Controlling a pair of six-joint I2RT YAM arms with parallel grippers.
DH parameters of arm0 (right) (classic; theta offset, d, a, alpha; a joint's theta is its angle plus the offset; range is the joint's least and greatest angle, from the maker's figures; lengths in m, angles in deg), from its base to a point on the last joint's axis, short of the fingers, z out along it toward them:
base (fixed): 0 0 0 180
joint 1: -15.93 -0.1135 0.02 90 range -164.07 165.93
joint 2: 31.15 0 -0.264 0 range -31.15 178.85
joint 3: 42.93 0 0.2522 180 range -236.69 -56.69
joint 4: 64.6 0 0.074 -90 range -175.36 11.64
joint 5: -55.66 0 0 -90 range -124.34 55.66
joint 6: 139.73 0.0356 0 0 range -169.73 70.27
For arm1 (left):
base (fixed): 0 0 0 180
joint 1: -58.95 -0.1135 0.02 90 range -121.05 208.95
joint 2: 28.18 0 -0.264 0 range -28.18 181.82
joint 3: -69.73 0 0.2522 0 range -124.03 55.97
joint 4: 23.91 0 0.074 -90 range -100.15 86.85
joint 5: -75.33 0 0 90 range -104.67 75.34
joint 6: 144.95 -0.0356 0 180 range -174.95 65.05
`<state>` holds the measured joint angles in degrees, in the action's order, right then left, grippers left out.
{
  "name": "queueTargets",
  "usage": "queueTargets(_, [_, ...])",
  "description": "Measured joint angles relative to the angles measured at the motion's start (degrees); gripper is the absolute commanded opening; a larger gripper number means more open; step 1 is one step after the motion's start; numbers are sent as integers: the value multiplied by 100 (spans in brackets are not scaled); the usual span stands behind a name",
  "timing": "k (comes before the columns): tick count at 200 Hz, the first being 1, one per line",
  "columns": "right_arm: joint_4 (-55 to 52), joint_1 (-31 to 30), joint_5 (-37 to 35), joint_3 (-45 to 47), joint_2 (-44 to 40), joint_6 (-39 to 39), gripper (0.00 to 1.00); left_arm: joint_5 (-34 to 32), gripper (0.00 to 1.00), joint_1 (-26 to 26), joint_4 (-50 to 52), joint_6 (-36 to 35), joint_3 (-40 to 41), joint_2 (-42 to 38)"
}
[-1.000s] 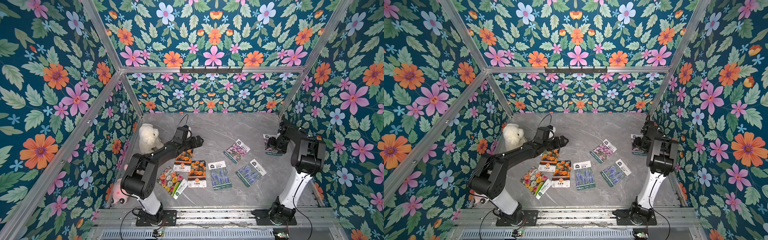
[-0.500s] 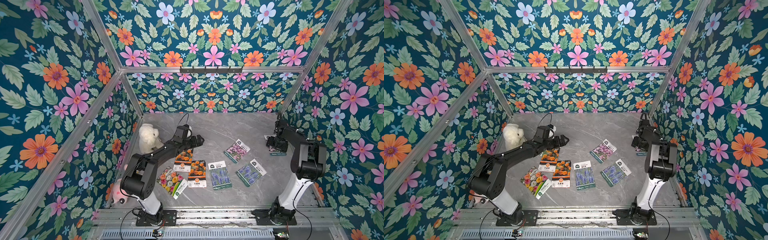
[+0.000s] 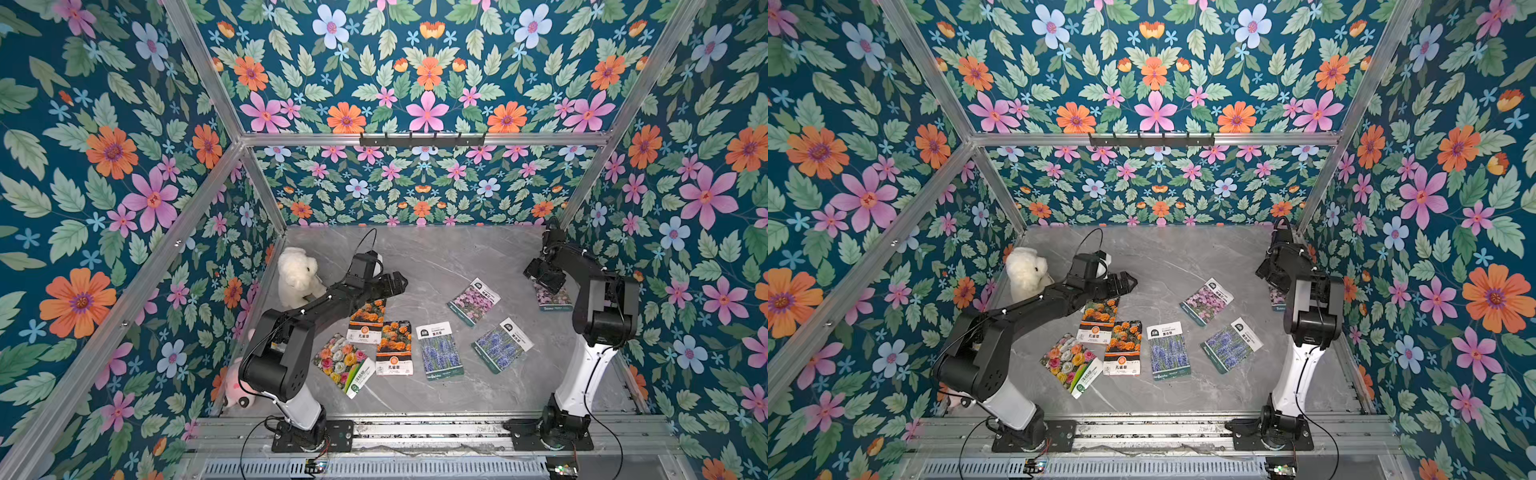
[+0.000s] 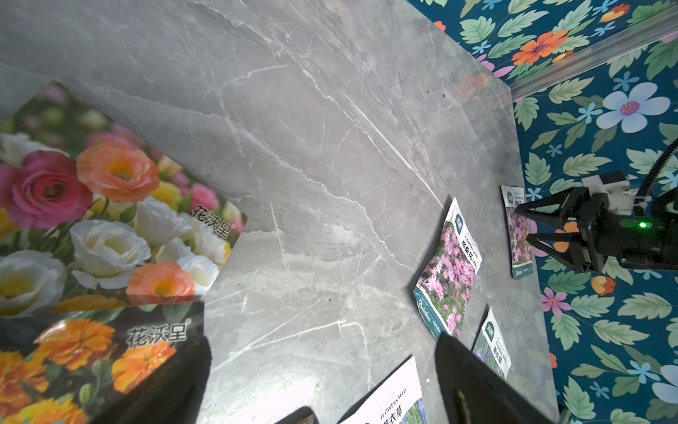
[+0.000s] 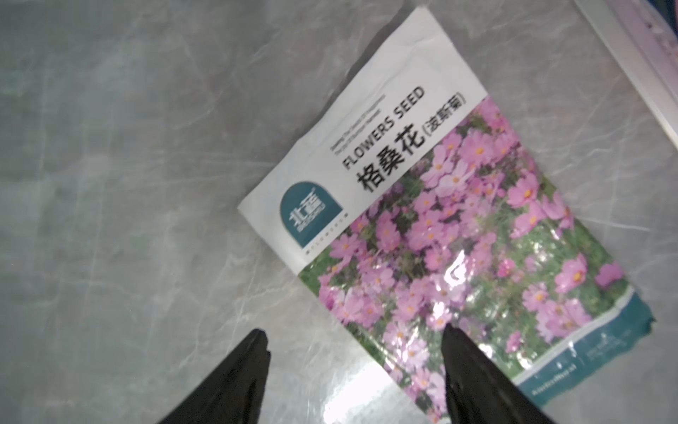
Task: Arrange the seed packets in a row
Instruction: Move the seed packet to the center of the board.
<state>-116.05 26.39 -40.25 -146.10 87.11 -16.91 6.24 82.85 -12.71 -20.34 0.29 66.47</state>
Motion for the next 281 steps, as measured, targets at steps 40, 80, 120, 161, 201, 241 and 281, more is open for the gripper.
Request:
queueTargets(40, [-136, 76, 127, 0, 125, 396, 73, 2, 100, 0, -2, 0, 15, 15])
queueTargets(80, [-17, 214, 282, 173, 103, 713, 68, 2, 100, 0, 0, 0, 15, 72])
queueTargets(120, [-22, 332, 249, 114, 162, 728, 68, -2, 99, 0, 11, 0, 15, 72])
queueTargets(161, [-39, 518, -76, 28, 258, 404, 68, -4, 100, 0, 46, -2, 9, 72])
queueTargets(201, [-61, 544, -175, -11, 286, 120, 70, -4, 100, 0, 48, 0, -20, 72])
queueTargets(241, [-221, 393, -190, -55, 101, -13, 76, -2, 100, 0, 48, 0, -87, 101])
queueTargets(281, [-254, 50, -168, -15, -688, -15, 80, 33, 100, 13, 50, 0, -315, 243])
